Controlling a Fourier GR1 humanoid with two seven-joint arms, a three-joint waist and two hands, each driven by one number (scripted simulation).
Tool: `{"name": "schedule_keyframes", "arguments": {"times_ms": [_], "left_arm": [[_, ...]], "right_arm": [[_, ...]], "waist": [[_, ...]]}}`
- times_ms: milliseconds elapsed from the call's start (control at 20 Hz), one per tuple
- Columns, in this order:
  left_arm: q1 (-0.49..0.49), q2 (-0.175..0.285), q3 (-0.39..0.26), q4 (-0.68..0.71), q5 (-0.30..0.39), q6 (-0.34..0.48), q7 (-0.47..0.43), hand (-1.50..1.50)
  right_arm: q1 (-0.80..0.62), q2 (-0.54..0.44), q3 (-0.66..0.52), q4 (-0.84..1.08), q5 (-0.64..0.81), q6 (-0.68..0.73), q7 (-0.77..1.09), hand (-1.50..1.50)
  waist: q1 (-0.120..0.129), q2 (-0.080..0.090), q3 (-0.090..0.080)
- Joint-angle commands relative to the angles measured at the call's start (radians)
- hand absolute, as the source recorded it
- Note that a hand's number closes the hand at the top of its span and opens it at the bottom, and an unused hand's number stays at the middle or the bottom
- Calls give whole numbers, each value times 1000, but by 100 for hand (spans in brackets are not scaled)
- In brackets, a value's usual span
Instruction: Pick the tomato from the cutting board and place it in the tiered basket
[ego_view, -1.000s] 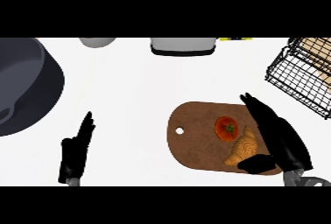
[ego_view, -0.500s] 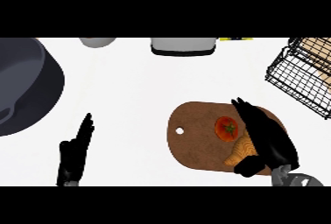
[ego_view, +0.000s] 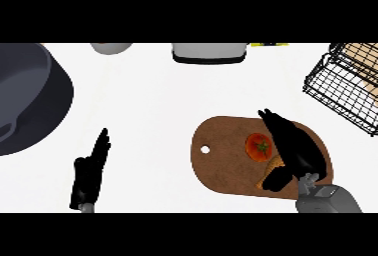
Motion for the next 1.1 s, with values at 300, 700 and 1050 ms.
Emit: {"name": "schedule_keyframes", "arguments": {"times_ms": [300,700,1050], "left_arm": [[23,-22,11,-16,-35,-10,-9,0],[-9,23,72,-20,-15,-66,12,0],[46,-22,63,-23,-23,-66,-11,0]], "right_arm": [[-55,76,-42,120,25,56,5,-150],[-53,72,-55,291,77,-44,-130,-150],[-41,85,-61,248,96,-25,-152,150]], "waist": [[1,0,0],[2,1,0],[0,0,0]]}}
